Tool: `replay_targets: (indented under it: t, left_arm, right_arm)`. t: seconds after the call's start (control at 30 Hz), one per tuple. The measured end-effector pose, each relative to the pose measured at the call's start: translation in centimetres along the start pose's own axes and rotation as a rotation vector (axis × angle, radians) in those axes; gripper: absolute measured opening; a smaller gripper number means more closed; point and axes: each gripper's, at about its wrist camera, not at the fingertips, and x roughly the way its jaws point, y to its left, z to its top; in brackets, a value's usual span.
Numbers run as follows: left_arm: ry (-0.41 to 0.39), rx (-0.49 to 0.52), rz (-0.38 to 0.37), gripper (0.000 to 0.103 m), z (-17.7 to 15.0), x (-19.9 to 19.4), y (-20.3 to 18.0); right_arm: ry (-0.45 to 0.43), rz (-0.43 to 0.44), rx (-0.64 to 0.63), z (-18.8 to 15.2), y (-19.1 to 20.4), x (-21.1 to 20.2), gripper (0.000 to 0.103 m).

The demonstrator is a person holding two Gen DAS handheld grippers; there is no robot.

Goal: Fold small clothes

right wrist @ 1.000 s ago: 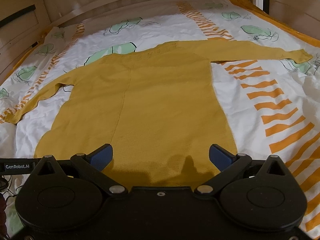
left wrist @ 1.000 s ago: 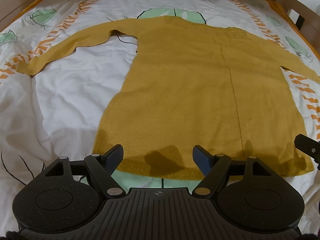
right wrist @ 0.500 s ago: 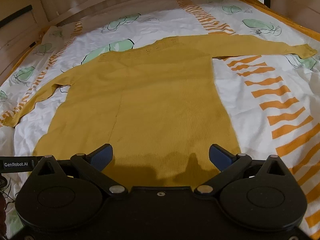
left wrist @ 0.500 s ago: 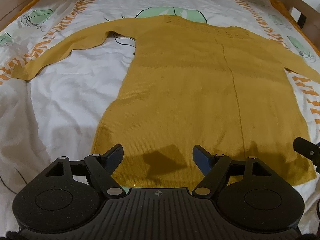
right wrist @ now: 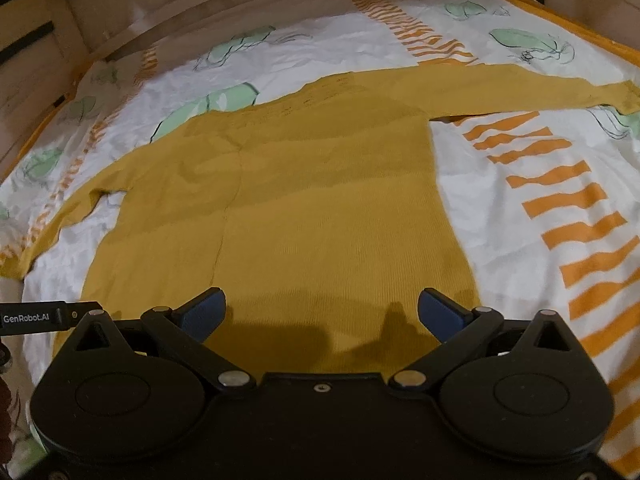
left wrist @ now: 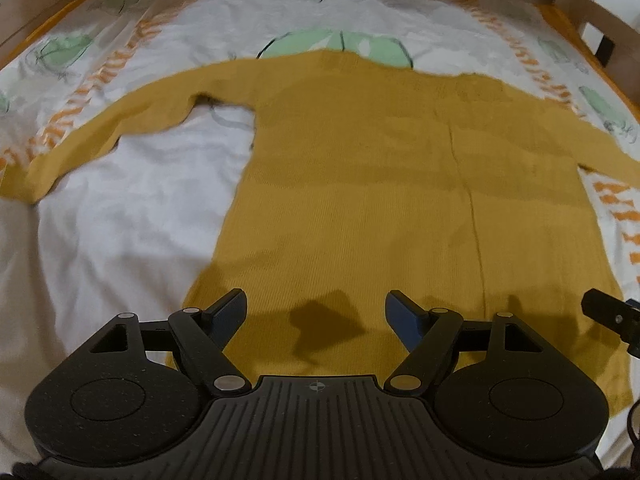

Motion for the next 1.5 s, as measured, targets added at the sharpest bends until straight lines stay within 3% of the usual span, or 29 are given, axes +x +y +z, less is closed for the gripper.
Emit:
replay_targets:
  t: [0.27, 0.47, 0.67, 0.83, 1.1, 1.2, 1.33, 1.5]
  left_arm:
    - [-0.124, -0.033, -0.129, 0.075, 3.9, 2.4, -0.4]
    - [-0.196, -0.087, -0.224, 0.075, 7.0, 5.1, -0.8]
    - [-0.238, -0.017, -0.147, 0.075, 9.8, 8.0, -2.9]
    - [-0.246, 0.011, -0.130, 0.075, 10.9, 10.3, -4.4]
    - [-0.206, 0.071, -0.087, 0.076, 10.4, 13.9, -6.0]
    - [-0.250, 0.089, -0.070, 0.078, 9.4, 14.0, -6.2]
    - [-0.305, 0.095, -0.055, 0.084, 8.2, 14.0, -6.0]
    - [-0.306, 0.082, -0.054, 0.087, 8.3, 14.3, -6.0]
  right_arm:
    - [-0.083, 0.050, 0.065, 3.9, -4.3, 1.9, 0.102]
    - [-0.161, 0.018, 0.082, 7.6, -8.5, 2.9, 0.103]
    - [-0.203, -0.078, 0.099, 10.7, -13.4, 3.7, 0.103]
    - [-0.233, -0.186, 0.126, 13.6, -18.3, 3.9, 0.103]
    - [-0.260, -0.374, 0.182, 18.1, -27.1, 4.7, 0.103]
    - [-0.249, -0.440, 0.156, 19.6, -29.7, 5.0, 0.103]
    - [-0.227, -0.454, 0.150, 21.4, -33.0, 5.2, 0.103]
    - [-0.181, -0.460, 0.204, 22.9, -36.8, 5.6, 0.103]
